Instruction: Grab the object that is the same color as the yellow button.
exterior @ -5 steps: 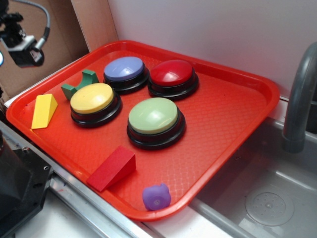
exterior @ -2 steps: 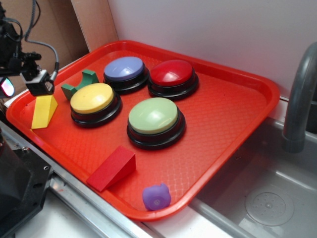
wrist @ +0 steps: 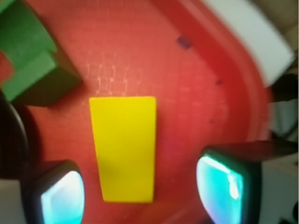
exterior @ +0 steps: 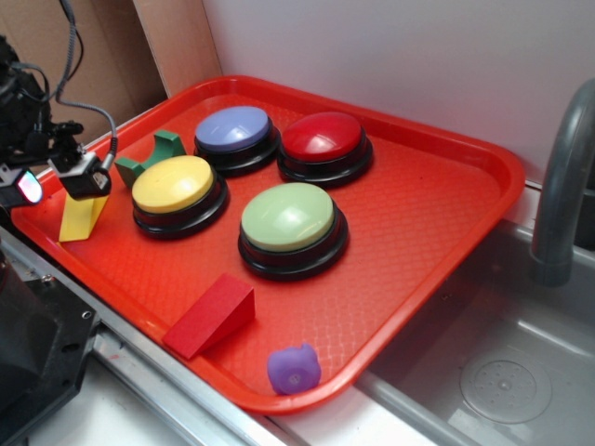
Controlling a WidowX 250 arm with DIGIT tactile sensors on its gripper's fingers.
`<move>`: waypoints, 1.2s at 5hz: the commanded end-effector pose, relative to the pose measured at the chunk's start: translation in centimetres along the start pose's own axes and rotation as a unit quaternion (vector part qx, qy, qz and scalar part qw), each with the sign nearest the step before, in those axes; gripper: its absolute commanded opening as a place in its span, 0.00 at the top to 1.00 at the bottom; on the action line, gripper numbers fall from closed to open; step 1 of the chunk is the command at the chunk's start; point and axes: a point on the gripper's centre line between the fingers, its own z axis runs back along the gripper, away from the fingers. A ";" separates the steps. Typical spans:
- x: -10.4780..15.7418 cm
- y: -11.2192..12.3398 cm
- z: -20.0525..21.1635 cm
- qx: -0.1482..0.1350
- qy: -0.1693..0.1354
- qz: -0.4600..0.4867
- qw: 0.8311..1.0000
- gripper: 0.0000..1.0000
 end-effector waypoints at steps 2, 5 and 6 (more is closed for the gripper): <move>1.5 -0.5 -0.2 -0.014 -0.037 -0.017 0.999 0.00; 1.7 -1.0 -1.2 -0.020 -0.036 0.004 0.999 0.89; 1.7 -0.9 -1.1 -0.023 -0.038 0.009 0.999 1.00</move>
